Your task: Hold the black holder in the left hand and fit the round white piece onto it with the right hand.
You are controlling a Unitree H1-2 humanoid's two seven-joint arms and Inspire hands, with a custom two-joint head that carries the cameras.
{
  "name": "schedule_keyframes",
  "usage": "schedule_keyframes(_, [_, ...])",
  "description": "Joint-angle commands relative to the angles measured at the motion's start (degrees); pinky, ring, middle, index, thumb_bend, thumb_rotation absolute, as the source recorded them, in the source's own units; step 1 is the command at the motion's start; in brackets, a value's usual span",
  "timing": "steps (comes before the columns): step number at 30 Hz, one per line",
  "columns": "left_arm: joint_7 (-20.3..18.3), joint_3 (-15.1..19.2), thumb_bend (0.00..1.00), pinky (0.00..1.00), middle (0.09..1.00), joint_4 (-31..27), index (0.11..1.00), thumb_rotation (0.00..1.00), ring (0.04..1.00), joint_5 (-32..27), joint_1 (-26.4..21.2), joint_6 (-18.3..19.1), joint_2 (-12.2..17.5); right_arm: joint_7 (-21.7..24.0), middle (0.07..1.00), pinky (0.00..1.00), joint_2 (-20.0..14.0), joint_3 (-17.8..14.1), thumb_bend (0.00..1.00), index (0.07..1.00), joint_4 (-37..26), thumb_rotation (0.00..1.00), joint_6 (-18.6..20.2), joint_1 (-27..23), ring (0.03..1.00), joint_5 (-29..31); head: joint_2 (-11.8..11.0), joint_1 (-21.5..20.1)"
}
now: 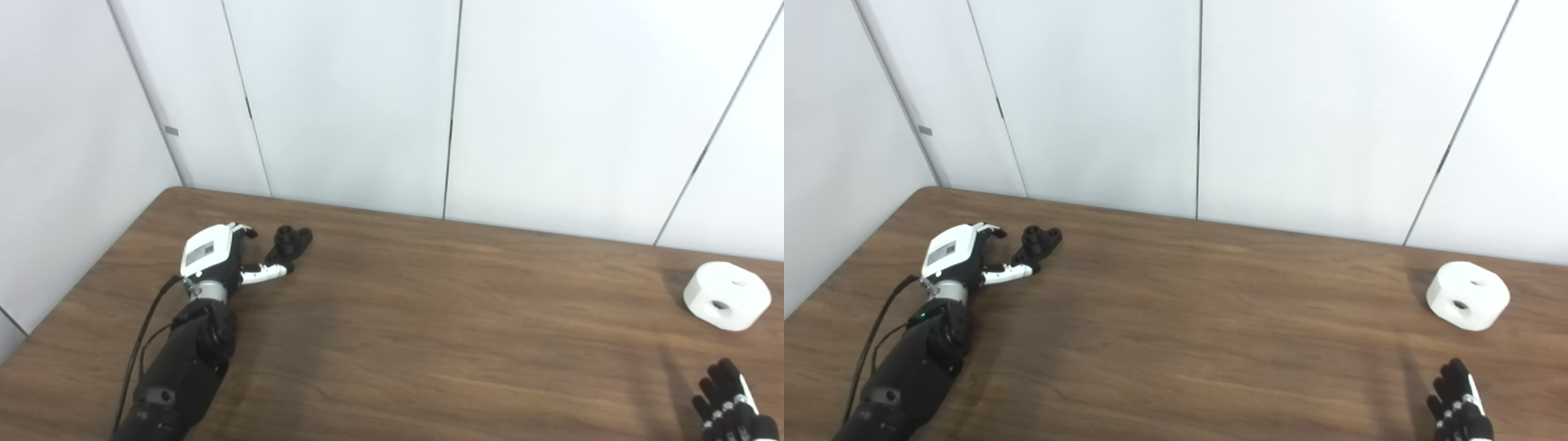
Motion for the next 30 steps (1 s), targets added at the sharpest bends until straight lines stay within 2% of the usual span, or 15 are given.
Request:
schedule_keyframes(1, [1.00, 0.00, 0.89, 0.98, 0.909, -1.10, 0.780, 0.55, 0.958, 0.21, -2.93, 0.40, 1.65, -0.49, 1.000, 1.00, 1.59, 0.22, 0.50, 1.000, -0.73, 1.00, -0.54, 1.70, 1.000, -0.05, 0.15, 0.06])
schedule_keyframes(6, [1.81, -0.18, 0.90, 0.97, 0.901, -0.35, 0.759, 0.54, 0.948, -0.94, -3.23, -0.78, 1.27, -0.82, 0.998, 1.00, 1.69, 0.31, 0.50, 1.000, -1.02, 1.00, -0.52, 1.81, 1.000, -0.69, 0.33, -0.10])
schedule_keyframes(14, [0.52, -0.91, 0.89, 0.98, 0.907, -1.91, 0.761, 0.53, 0.954, -1.53, -3.21, 0.48, 1.32, -1.26, 1.000, 1.00, 1.80, 0.57, 0.51, 1.000, -1.56, 1.00, 0.12, 1.95, 1.000, -0.88, 0.71, -0.55])
schedule_keyframes(30, [1.59, -1.99, 0.88, 0.95, 0.906, -0.53, 0.752, 0.50, 0.946, -2.55, -4.13, -0.67, 0.56, -1.76, 1.000, 1.00, 1.58, 1.19, 0.54, 1.000, -1.77, 1.00, 0.48, 2.10, 1.000, -1.30, 0.69, -0.92])
